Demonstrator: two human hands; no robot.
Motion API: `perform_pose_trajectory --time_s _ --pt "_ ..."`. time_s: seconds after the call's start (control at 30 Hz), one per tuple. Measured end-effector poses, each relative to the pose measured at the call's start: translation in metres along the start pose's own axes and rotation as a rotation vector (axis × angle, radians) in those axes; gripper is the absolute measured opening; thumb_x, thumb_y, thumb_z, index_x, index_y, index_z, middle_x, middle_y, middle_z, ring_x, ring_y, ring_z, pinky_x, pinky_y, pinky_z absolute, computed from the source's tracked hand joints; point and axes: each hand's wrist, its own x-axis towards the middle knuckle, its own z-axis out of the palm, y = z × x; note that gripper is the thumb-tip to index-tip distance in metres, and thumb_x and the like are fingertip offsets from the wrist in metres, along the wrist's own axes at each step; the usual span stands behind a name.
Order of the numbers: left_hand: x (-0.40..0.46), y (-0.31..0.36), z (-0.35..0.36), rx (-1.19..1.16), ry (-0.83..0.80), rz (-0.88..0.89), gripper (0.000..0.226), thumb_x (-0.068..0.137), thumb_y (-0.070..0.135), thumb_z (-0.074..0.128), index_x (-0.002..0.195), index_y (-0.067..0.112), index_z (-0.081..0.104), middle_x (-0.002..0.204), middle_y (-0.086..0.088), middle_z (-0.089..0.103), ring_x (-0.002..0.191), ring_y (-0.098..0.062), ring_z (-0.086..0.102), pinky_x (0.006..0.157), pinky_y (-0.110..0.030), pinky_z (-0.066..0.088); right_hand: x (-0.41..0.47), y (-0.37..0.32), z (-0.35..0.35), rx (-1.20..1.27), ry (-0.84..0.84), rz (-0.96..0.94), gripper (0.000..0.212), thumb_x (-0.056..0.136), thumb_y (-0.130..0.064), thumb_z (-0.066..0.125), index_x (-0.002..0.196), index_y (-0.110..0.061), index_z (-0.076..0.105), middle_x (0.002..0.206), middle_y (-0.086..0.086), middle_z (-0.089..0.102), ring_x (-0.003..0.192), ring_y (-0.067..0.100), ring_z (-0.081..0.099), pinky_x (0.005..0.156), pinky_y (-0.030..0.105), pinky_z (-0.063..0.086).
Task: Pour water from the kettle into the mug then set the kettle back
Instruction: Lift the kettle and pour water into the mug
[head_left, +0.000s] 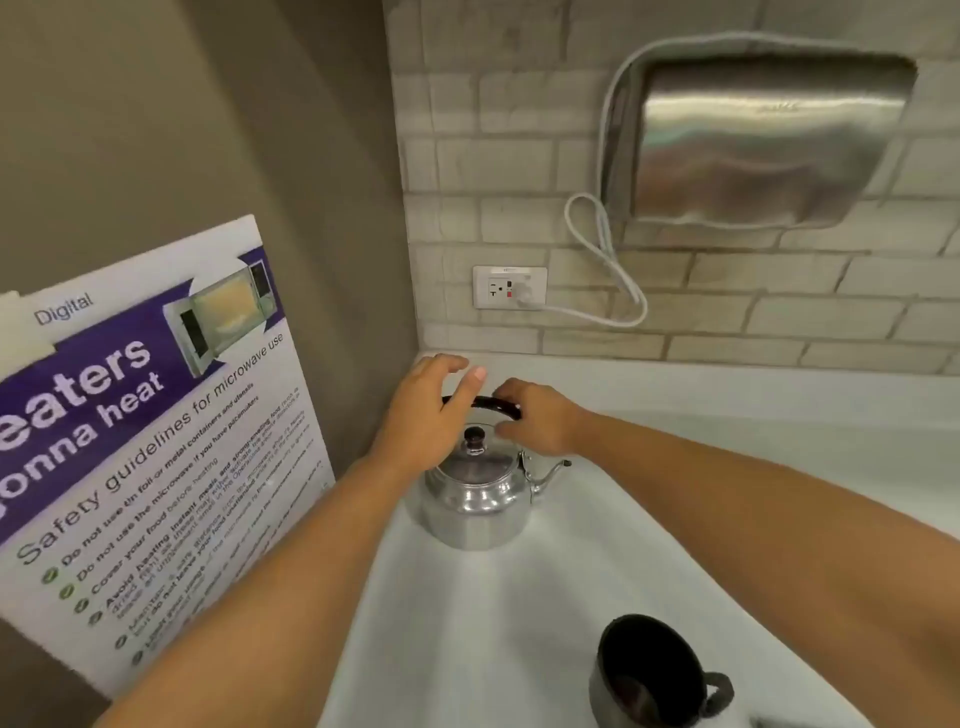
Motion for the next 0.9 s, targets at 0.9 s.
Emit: perform_pose_trajectory --time_s 0.9 --pt "-0.022 0.034 -0.008 -0.129 0.319 -0.186 0.04 0.085 0.019 0.048 0.048 0.014 0.033 0.046 0.002 0.029 0.041 -0.009 0.028 0.04 -0.02 0.022 -0.147 0.042 -0.012 0.408 0.312 0.001 0.023 0.091 -0.036 0.054 0.092 -0.017 0.067 0.095 0.006 0.07 0.089 0.017 0.063 0.081 0.03 0.047"
